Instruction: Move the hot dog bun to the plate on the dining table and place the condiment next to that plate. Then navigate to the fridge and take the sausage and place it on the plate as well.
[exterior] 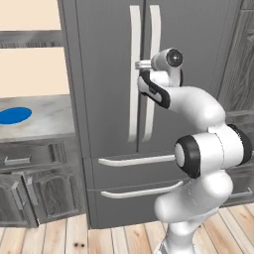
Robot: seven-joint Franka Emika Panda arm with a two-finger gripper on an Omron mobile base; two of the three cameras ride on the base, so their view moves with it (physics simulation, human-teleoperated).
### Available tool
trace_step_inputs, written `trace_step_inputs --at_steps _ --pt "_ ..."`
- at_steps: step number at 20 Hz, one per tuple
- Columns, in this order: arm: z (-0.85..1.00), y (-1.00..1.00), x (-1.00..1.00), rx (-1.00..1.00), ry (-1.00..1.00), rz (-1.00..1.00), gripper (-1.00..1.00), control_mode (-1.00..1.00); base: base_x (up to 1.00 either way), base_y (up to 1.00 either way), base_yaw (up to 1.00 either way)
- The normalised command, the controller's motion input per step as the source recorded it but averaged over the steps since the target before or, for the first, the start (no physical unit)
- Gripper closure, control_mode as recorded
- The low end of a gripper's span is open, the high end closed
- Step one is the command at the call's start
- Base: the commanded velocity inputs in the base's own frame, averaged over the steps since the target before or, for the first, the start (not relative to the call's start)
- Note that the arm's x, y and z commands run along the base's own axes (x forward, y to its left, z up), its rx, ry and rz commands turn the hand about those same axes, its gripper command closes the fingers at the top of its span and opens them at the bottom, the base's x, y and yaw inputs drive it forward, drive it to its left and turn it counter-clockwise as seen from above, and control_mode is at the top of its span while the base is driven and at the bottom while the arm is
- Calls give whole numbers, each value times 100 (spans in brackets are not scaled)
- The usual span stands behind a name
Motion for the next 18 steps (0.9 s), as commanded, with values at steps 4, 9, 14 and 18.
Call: trace_step_inputs --at_steps 4,9,14,18 --pt "4 -25 -96 0 0 0 100 -100 0 0 0" --pt "8 -45 -100 0 -4 -3 100 -100 0 0 0" --pt "11 -53 -100 0 -3 -2 100 -100 0 0 0" --pt "14 -54 -100 0 -2 -1 100 -100 0 0 0"
